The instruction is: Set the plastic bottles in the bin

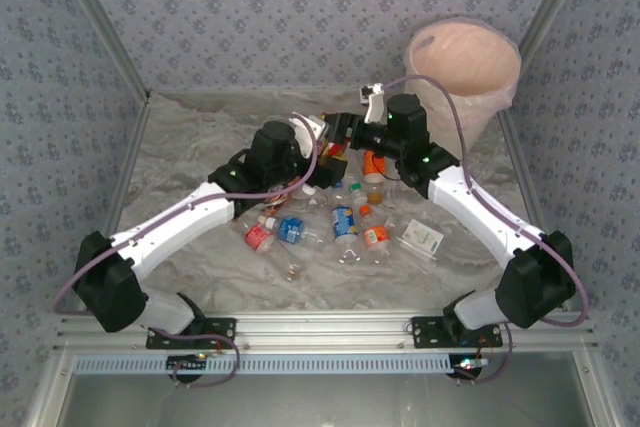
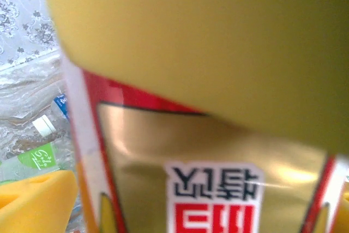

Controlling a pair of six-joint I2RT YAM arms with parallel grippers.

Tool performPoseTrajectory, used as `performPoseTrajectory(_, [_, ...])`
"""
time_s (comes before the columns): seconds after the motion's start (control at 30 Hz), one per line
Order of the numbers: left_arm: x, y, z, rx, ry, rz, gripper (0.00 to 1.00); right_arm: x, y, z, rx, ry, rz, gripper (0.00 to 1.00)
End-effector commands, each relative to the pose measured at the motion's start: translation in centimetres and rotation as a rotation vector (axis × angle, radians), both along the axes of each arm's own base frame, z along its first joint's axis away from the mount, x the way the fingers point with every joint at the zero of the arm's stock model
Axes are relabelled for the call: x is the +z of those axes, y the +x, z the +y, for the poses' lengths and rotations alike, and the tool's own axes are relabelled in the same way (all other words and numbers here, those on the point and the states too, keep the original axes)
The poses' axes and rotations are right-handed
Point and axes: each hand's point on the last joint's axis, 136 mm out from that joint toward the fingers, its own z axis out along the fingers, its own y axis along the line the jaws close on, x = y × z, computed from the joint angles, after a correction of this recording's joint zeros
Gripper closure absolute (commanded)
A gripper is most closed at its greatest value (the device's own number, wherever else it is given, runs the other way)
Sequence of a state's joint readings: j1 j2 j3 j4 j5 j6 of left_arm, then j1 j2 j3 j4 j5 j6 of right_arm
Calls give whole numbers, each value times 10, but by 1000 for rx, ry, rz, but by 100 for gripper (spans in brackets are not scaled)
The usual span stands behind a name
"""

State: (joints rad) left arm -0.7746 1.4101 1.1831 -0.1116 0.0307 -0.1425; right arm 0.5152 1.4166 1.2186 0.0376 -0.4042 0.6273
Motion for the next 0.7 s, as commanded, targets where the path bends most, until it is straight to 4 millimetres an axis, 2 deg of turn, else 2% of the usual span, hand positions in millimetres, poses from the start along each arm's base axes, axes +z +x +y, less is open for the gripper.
performPoseTrajectory(0.0, [7,-1,7,41,-28,9,2,20,9,-18,-61,-57,-71,48])
performPoseTrajectory(0.1, [14,-1,22,99,-94,11,2,28,25,-35,-114,-89,-108,49])
performPoseTrajectory(0.27, [19,-7,54,223,-106,10,2,56,52,-62,-187,-130,-185,49])
performPoseTrajectory(0.4, [3,-6,101,439,-75,10,2,85,72,-88,-263,-169,-255,50])
performPoseTrajectory(0.53, [-22,-9,148,646,-85,41,2,119,93,-128,-386,-180,-322,51])
performPoseTrajectory(0.67, [-41,-14,174,736,-124,91,2,142,112,-175,-538,-242,-382,51])
